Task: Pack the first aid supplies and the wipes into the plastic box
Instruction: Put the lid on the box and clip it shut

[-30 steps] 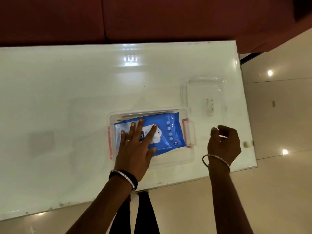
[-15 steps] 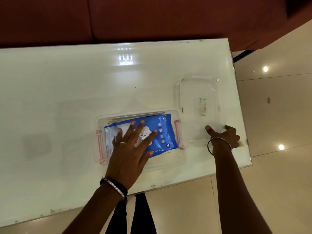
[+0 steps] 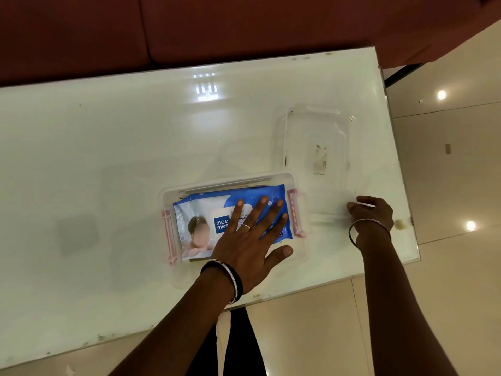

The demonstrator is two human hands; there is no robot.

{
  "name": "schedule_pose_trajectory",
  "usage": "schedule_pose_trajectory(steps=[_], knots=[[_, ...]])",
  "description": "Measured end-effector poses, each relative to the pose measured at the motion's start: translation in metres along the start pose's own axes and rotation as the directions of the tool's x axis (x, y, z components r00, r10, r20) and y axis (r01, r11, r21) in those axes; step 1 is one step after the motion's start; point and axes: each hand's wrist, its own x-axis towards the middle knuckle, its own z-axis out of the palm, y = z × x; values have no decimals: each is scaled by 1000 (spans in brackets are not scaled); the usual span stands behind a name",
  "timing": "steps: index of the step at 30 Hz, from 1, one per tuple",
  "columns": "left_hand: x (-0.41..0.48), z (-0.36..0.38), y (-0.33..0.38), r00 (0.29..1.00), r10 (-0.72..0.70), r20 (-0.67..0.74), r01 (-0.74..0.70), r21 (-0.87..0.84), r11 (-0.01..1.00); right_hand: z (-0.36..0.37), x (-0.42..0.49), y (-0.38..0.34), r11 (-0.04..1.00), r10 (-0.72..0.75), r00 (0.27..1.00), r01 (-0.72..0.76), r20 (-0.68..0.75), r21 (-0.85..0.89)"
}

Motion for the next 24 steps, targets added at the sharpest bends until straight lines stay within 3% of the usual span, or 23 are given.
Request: schedule_pose_trajectory(steps=[5,9,12,15,17,20,22,24], knots=[[2,2,-1,999,9,44,-8,-9,1000,5,-6,-3,996,-86,995,85,-55,-22],[2,0,-2,998,12,53,-11,-25,1000,-6,-16,-11,931,-4,999,-12,41,365],[-1,-10,-5,999,26,24,-24,-79,997,-23,-31,-15,817,30,973,-155,228,555],[-14,-26,-8,996,3,-91,-35,-356,934,-38,-47,-21,773,-68,940,-162,334,614],[-30,-36,-11,973,-111,-201,-23,-567,823,-47,-60,-28,745,-172,934,-86,314,661],[-54,-48,-20,893,-311,-325,32,-644,764,-58,-81,-36,717,-378,907,161,185,678],[-66,-57,-28,833,-426,-353,57,-711,700,-63,-98,-40,713,-553,832,449,38,538],[-76,-63,-37,754,-576,-316,48,-848,528,-63,-116,-42,620,-722,689,680,-54,392]])
